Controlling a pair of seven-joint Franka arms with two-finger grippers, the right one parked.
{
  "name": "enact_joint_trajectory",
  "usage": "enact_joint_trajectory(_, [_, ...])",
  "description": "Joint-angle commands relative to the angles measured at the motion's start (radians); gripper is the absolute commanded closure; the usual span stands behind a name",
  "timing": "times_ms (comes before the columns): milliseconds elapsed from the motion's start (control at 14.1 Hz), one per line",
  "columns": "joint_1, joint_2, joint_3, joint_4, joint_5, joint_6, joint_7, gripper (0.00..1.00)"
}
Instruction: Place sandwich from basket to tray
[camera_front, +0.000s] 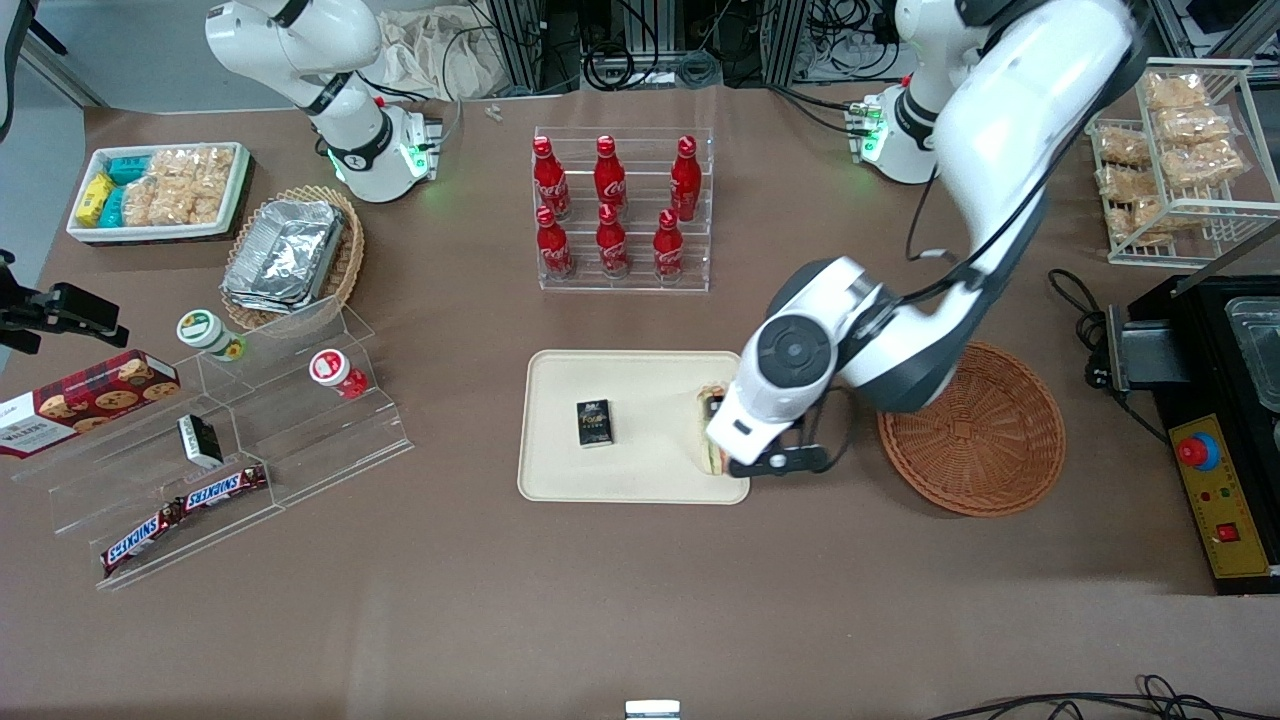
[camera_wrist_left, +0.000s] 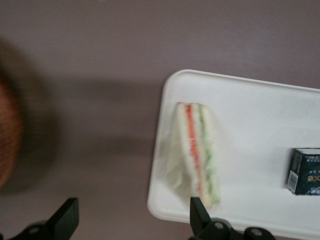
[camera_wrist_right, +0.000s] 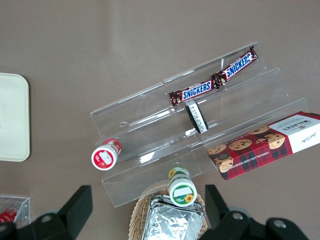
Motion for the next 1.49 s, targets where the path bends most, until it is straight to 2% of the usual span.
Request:
enact_joint_trajectory(0, [0.135,-0.236,-0.016,-0.177,-0.074,-0.023,-0.005,0.0])
enact_joint_trajectory(142, [0.22,-0.381,-0.021,-0.3,-0.112,-0.017,0.111,0.0])
enact_joint_trajectory(283, [0.317,-0.475,-0.019,-0.345,-0.204,-0.027,0.254,0.0])
enact_joint_trajectory(637, [0.517,-0.508,-0.016,-0.342,-0.215,-0.075,0.61,0.0])
enact_joint_trajectory(991, [0.537,-0.474,-0.007,-0.288,-0.214,-0.071,0.81,0.0])
enact_joint_trajectory(1274, [0.535,-0.367,-0.007,-0.121,-0.211,-0.13,0.802,0.0])
enact_joint_trajectory(1416, [0.529,-0.356,-0.008,-0.096,-0.2,-0.132,0.801,0.0])
